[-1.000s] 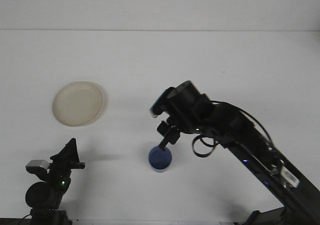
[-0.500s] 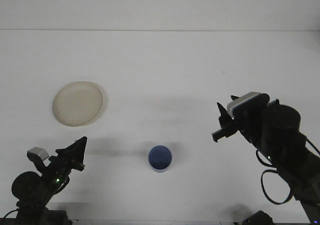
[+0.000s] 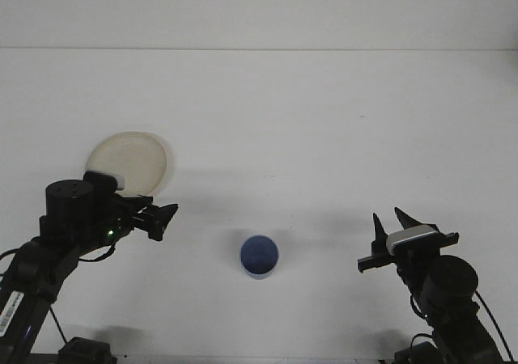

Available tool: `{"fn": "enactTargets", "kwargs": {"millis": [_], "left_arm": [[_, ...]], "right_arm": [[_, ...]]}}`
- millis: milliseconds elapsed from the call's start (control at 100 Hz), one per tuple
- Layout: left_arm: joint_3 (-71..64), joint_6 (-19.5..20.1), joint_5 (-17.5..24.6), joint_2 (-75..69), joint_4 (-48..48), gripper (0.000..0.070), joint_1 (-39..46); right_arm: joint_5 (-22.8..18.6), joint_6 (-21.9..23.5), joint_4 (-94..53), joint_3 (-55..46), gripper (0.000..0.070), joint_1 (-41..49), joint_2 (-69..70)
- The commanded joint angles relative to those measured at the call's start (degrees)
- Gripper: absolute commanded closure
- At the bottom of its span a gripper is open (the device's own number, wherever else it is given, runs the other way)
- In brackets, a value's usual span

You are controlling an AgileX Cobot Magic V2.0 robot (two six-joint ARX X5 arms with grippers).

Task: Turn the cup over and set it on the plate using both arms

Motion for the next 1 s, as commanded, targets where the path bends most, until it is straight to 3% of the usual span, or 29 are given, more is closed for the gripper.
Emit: {"fn": "enactTargets", "kwargs": {"millis": [0, 340, 620, 990], "left_arm": [[3.50, 4.39, 0.52, 3.28, -2.40, 0.0183, -1.99], [14.88, 7.02, -0.59, 19.63, -12.55, 0.0183, -16.52], [16.96, 6.99, -0.83, 29.79, -10.62, 0.0183, -26.40], [17.03, 6.97, -8.24, 37.44, -6.56, 0.0184, -32.65]], "right_arm": [[-0.09, 0.74, 1.22, -0.76, 0.0405, 0.11, -0.94], [-0.20, 0.85, 1.51, -1.66, 0.0405, 0.11, -1.40], [-0.17, 0.85, 1.53, -1.66, 0.0405, 0.11, -1.40], [-0.17, 0.87, 1.53, -1.66, 0.0406, 0.11, -1.40]]}}
